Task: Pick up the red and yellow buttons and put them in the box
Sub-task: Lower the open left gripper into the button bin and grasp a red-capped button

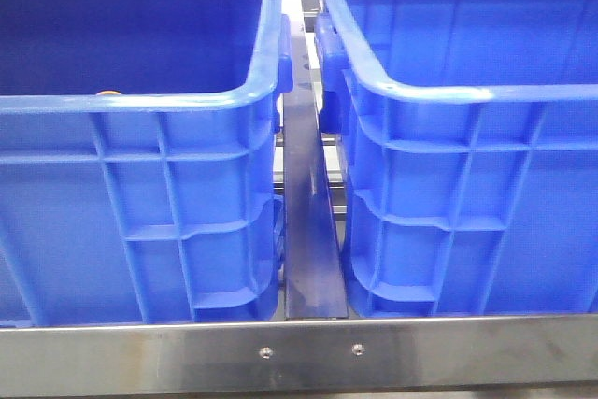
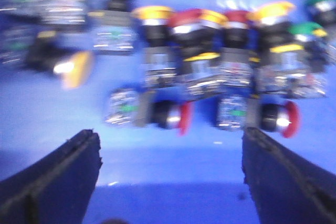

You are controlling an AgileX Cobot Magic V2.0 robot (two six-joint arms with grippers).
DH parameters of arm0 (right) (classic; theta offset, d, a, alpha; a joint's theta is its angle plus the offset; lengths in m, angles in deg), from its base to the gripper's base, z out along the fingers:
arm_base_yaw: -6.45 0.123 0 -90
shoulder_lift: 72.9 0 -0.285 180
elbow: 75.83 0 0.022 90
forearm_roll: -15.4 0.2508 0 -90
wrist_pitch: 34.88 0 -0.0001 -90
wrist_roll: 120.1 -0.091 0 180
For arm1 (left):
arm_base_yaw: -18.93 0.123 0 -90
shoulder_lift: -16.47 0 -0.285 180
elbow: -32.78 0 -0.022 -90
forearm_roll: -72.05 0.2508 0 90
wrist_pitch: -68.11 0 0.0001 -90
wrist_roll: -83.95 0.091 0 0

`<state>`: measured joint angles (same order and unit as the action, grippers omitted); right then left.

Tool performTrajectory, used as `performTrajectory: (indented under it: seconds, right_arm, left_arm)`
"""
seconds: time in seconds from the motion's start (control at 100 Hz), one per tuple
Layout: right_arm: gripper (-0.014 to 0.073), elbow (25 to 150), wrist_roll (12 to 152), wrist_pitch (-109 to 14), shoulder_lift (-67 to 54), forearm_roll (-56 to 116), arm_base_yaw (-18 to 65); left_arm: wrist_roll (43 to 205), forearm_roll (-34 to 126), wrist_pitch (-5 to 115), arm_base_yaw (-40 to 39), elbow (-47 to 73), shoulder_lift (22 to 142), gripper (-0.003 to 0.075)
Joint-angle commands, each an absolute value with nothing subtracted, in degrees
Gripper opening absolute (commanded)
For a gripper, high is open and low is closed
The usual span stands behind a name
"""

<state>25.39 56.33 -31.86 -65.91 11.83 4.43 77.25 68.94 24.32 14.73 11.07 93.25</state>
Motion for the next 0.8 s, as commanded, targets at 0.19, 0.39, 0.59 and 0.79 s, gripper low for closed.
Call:
performTrajectory:
  seconds: [0.19, 0.39, 0.59, 0.79]
  right_arm:
    - [-0.0069, 25.07, 56.04, -27.36, -66.86, 11.14, 4.13]
    - [-0.0069, 25.07, 56.04, -27.36, -66.86, 11.14, 4.13]
    - [-0.0069, 25.07, 56.04, -27.36, -66.86, 11.14, 4.13]
    - [-0.0069, 25.07, 56.04, -27.36, -66.86, 11.14, 4.13]
  left_arm:
    - [76.7, 67.96, 25.1, 11.15, 20.42, 103.5, 0.0525]
    - [76.7, 68.66, 27.42, 11.15, 22.89, 111.03, 0.0525]
    - [76.7, 68.66, 28.66, 11.15, 24.66, 117.59, 0.0525]
    - [76.7, 68.66, 30.85, 11.15, 25.06, 119.5, 0.0525]
